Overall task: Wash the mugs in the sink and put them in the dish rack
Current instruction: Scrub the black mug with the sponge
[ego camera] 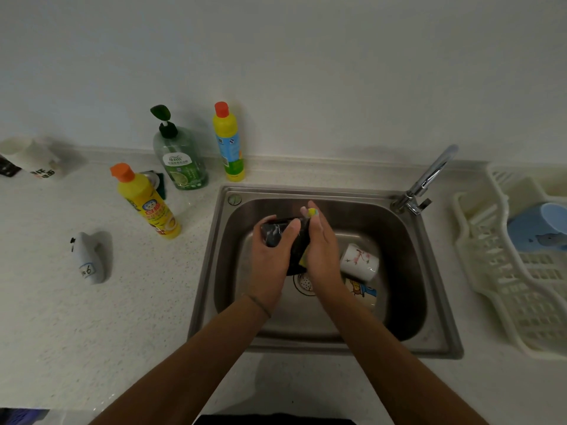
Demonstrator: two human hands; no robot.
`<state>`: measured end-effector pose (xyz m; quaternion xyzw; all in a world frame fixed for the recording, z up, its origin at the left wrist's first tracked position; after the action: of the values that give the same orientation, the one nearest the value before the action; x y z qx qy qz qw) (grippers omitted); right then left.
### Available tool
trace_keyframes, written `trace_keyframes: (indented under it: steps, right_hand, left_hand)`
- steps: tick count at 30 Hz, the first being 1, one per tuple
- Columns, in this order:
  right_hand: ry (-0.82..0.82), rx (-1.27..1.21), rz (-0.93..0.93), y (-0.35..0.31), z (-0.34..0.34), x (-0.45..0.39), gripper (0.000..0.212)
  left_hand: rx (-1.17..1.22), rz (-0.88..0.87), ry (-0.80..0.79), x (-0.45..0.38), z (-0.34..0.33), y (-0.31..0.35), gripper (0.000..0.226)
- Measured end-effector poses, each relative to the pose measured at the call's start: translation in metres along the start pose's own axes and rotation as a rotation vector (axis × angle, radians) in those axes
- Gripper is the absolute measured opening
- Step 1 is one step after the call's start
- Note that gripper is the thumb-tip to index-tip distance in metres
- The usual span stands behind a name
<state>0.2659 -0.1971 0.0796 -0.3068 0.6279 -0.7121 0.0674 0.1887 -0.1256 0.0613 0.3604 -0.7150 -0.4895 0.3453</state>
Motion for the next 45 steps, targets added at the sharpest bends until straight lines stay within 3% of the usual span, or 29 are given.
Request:
trace_keyframes:
  steps: [6, 10, 16, 22, 26, 35, 40, 45]
  right_hand:
    - [-0.004, 0.218, 0.215, 0.010, -0.016, 0.028, 0.052]
    - [0.025, 0.034, -0.036, 0.010, 0.003, -0.005, 0.044]
    - [0.040, 0.232, 0.167, 0.010, -0.012, 0.025, 0.051]
    - [0.031, 0.052, -0.004, 0.011, 0.008, 0.002, 0.045]
    - [-0.017, -0.015, -0.028, 0.013, 0.007, 0.001, 0.042]
    - [0.069, 0.243, 0.237, 0.011, -0.007, 0.040, 0.052]
    - [0.086, 0.077, 0.005, 0.007, 0.011, -0.002, 0.054]
    - [0.107, 0.339, 0.306, 0.003, -0.006, 0.034, 0.052]
  left_hand:
    - [0.031, 0.005, 0.054, -0.005, 0.004, -0.001, 0.045]
    - [-0.014, 0.043, 0.015, 0.002, -0.002, -0.011, 0.046]
    - [0.042, 0.051, 0.087, -0.007, -0.002, -0.003, 0.045]
    - [-0.007, 0.114, -0.116, 0.001, -0.003, -0.002, 0.042]
    - [-0.051, 0.081, -0.122, -0.001, 0.000, 0.004, 0.037]
    - [-0.024, 0.069, -0.086, 0.003, 0.001, 0.004, 0.031]
    - [-0.017, 0.083, -0.098, 0.012, -0.005, -0.001, 0.035]
    - [0.019, 0.060, -0.042, 0.008, -0.005, 0.003, 0.038]
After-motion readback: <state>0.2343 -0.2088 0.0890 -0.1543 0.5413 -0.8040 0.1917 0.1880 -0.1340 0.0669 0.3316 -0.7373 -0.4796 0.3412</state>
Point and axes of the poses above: each hand's wrist, its own x-axis away from the middle knuckle, its own z-axis out of the back of the hand, y = z × x, the point moved 5 cm from there along -x, towards the middle knuckle, and after that the axes turned 12 degrees about -z, right-handed, at the moved point
